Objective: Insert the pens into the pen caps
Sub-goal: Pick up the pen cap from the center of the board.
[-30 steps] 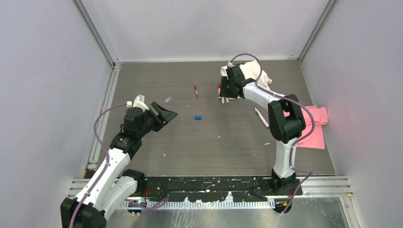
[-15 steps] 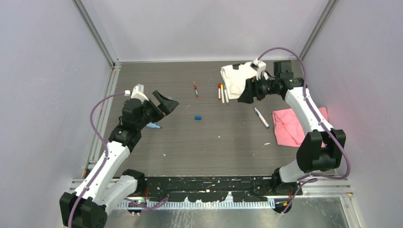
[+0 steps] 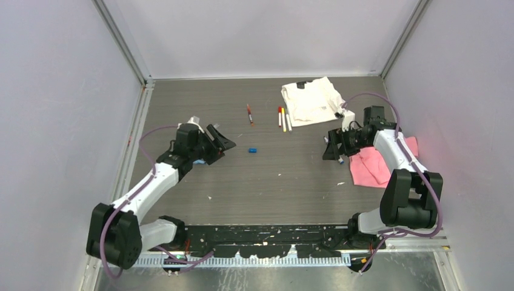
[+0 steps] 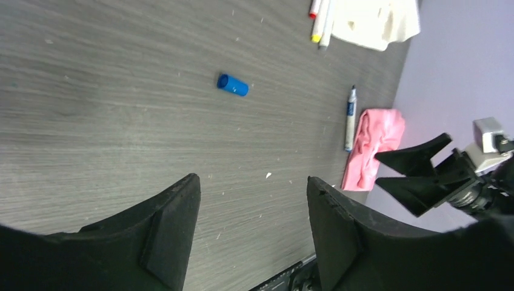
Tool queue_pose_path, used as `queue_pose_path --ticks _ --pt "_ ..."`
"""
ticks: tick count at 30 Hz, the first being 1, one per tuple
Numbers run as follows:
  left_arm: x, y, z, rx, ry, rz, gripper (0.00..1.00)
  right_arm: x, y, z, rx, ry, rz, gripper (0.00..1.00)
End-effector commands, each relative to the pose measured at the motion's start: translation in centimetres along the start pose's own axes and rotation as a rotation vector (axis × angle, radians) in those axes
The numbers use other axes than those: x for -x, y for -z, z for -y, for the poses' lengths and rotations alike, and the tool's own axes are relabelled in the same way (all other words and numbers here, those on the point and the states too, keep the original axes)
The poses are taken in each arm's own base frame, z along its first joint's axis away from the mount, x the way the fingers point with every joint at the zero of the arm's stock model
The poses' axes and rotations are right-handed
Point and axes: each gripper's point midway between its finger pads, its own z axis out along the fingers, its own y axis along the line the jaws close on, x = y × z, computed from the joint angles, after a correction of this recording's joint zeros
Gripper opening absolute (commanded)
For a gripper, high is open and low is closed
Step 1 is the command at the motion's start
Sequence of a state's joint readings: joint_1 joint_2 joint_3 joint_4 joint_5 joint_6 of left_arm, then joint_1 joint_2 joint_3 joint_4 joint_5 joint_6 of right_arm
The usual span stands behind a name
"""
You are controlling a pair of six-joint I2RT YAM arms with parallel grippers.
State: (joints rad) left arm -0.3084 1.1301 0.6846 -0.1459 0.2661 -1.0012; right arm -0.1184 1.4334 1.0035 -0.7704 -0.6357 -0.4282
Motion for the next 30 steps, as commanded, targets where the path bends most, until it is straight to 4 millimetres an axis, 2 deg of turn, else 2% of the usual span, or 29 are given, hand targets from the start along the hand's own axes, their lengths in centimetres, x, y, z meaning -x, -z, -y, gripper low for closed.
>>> queue_pose_path --ticks 1,3,6,11,13,20,23,30 --pt "-0.8 -1.8 0.8 0.048 -0.009 0.024 0.65 1.3 0.8 2.0 -0.054 -0.014 0.086 0.82" --pt "-1.3 -2.8 0.5 0.1 -0.006 0.012 0.63 1.2 0.7 2.1 -0.043 -0.043 0.098 0.82" --pt "-2.6 -4.5 -0.8 0.219 0.146 -0.018 0.51 1.3 0.9 2.4 -0.052 -0.044 0.117 0.82" --pt "-4.6 -6.9 -1.2 0.399 0.321 0.043 0.49 1.5 0.9 2.6 -0.051 -0.041 0.132 0.82" --pt "-4.6 -8.0 -0.9 0.475 0.411 0.068 0.49 1.6 0.9 2.7 -0.053 -0.039 0.132 0.82" --pt "-5.3 -11.2 -2.4 0.693 0.556 0.089 0.5 1.7 1.4 2.5 -0.048 -0.029 0.151 0.82" --pt "-5.3 -12.5 -3.1 0.722 0.586 0.11 0.5 1.8 1.6 2.6 -0.049 -0.03 0.155 0.82" --pt "-4.7 -14.4 -3.1 0.762 0.588 0.124 0.5 1.9 1.9 2.7 -0.048 -0.035 0.161 0.82"
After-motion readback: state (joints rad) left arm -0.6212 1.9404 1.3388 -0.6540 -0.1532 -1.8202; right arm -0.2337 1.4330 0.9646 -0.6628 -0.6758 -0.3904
